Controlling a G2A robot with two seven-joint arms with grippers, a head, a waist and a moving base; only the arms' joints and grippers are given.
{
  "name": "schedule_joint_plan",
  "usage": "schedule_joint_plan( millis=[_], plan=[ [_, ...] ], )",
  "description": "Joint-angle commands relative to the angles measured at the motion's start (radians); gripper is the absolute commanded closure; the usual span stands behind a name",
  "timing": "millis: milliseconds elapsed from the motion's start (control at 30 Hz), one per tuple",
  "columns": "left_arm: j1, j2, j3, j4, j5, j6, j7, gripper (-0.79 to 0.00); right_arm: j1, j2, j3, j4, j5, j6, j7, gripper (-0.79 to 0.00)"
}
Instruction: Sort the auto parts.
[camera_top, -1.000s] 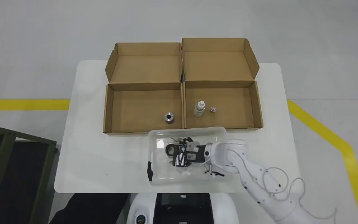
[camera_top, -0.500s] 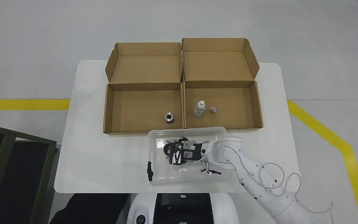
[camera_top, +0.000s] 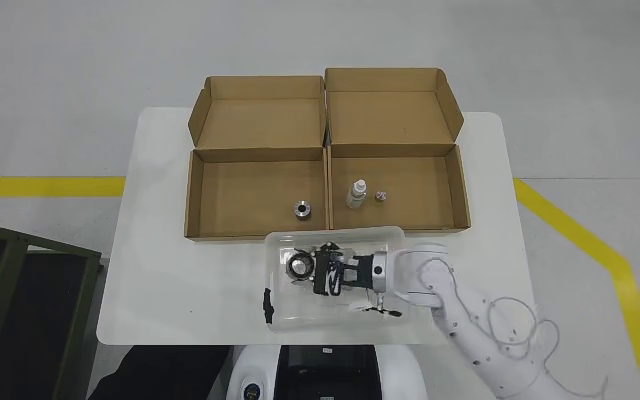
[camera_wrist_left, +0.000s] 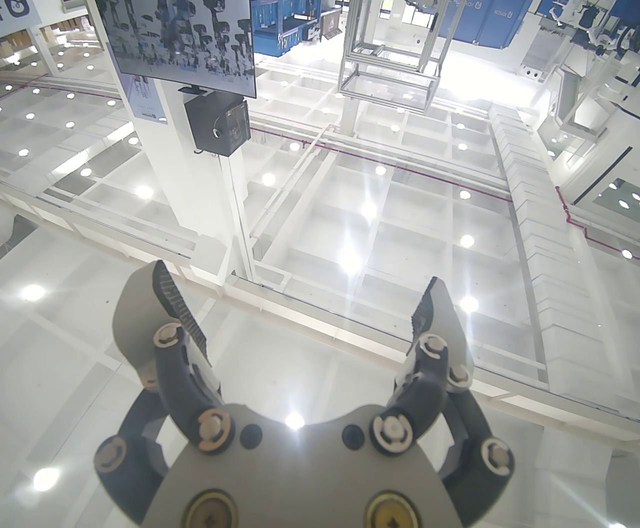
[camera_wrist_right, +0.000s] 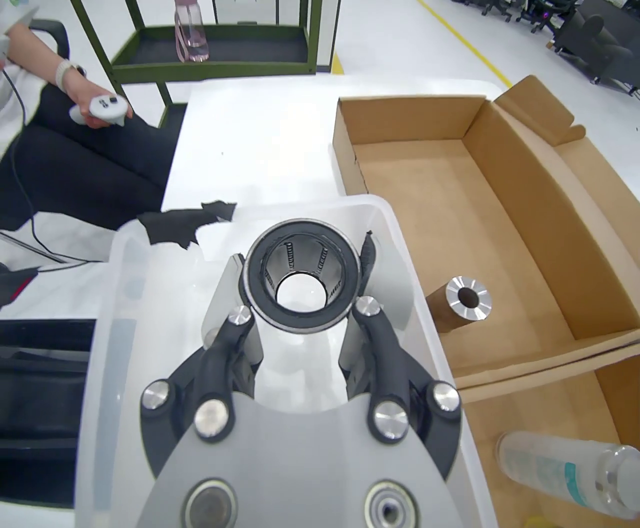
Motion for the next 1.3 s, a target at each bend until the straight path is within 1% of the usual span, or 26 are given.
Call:
schedule_joint_plan(
  millis=[0, 200, 400, 533, 733, 1067, 1267],
  plan=[
    [0.000, 0.000, 0.000, 0.000, 0.000, 0.000, 0.000, -0.785, -0.006, 0.003, 0.016, -0.024, 0.044, -0.005, 0.004, 0.000],
    [0.000, 0.000, 0.000, 0.000, 0.000, 0.000, 0.000, -0.785, -0.021, 0.008, 0.049, -0.106, 0.135, -0.004, -0.020, 0.000],
    [0.000, 0.000, 0.000, 0.000, 0.000, 0.000, 0.000, -0.785, -0.028, 0.009, 0.074, -0.177, 0.171, 0.035, -0.064, 0.000],
    [0.000, 0.000, 0.000, 0.000, 0.000, 0.000, 0.000, -0.785, -0.025, 0.006, 0.087, -0.200, 0.232, 0.060, -0.126, 0.000],
    [0.000, 0.000, 0.000, 0.000, 0.000, 0.000, 0.000, -0.785, -0.013, 0.002, 0.112, -0.247, 0.309, 0.104, -0.174, 0.000],
    [0.000, 0.000, 0.000, 0.000, 0.000, 0.000, 0.000, -0.785, 0.003, -0.004, 0.146, -0.309, 0.377, 0.153, -0.246, 0.000],
    [0.000, 0.000, 0.000, 0.000, 0.000, 0.000, 0.000, -0.785, 0.008, -0.009, 0.158, -0.321, 0.382, 0.191, -0.281, 0.000]
  ],
)
